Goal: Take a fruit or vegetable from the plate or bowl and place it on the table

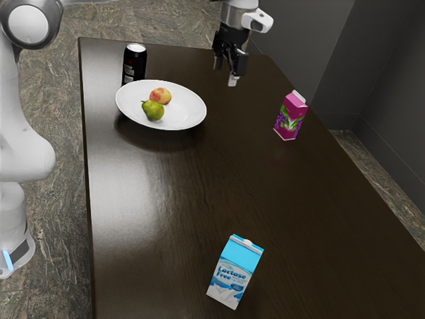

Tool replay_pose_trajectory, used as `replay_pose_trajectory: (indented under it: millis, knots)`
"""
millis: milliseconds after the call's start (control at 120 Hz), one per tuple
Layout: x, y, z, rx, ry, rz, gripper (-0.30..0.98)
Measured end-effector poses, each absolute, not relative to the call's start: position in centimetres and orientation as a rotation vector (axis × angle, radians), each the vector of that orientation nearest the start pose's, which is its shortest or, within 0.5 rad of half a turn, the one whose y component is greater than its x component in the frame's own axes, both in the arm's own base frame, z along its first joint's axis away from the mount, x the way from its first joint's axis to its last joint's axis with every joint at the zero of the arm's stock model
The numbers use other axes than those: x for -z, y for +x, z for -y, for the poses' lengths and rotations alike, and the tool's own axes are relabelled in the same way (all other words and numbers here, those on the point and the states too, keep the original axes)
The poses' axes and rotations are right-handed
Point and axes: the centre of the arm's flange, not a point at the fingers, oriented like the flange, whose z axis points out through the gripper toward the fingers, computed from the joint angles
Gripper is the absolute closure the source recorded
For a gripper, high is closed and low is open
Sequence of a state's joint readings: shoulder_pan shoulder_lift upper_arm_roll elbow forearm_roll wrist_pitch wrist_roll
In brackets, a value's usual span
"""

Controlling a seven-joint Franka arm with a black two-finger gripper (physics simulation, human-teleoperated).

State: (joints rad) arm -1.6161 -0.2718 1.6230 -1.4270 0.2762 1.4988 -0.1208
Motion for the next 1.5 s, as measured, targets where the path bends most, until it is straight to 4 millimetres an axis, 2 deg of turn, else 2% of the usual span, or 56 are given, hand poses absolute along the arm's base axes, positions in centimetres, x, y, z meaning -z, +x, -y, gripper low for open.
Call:
replay_pose_trajectory:
  millis: [175,275,308,375,400,450,500,533,558,608,633,667,750,842,908,1092,1242,1333,1425,1500]
  knots:
    - [-66.2,55.0,-12.6,0.088,-3.129,0.264,0.0]
    - [-67.6,54.9,-11.8,0.123,-3.117,0.261,0.0]
    - [-68.8,54.6,-11.7,0.151,-3.116,0.265,0.0]
    - [-73.1,53.1,-11.6,0.246,-3.11,0.294,0.0]
    - [-74.3,52.5,-10.6,0.264,-3.108,0.276,0.0]
    - [-76.6,51.0,-7.1,0.289,-3.081,0.209,0.0]
    - [-77.5,50.1,-5.7,0.287,-3.048,0.204,0.0]
    - [-77.7,49.7,-6.2,0.277,-3.037,0.229,0.0]
    - [-77.6,49.6,-7.2,0.268,-3.03,0.267,0.0]
    - [-77.0,49.6,-9.8,0.245,-3.014,0.359,0.0]
    - [-75.6,50.0,-11.1,0.211,-3.002,0.4,0.0]
    - [-73.3,50.6,-12.7,0.164,-2.986,0.446,0.0]
    - [-66.2,51.5,-16.5,0.049,-2.934,0.537,0.0]
    - [-60.4,52.1,-17.9,0.008,-2.881,0.534,0.0]
    - [-57.9,52.1,-18.8,0.018,-2.85,0.533,0.0]
    - [-55.9,51.4,-22.8,0.125,-2.828,0.595,0.0]
    - [-55.6,51.2,-24.7,0.195,-2.83,0.631,0.0]
    - [-55.5,51.7,-24.8,0.234,-2.835,0.626,0.0]
    - [-54.9,54.2,-24.0,0.263,-2.852,0.59,0.0]
    - [-55.5,55.6,-23.1,0.306,-2.852,0.578,0.0]
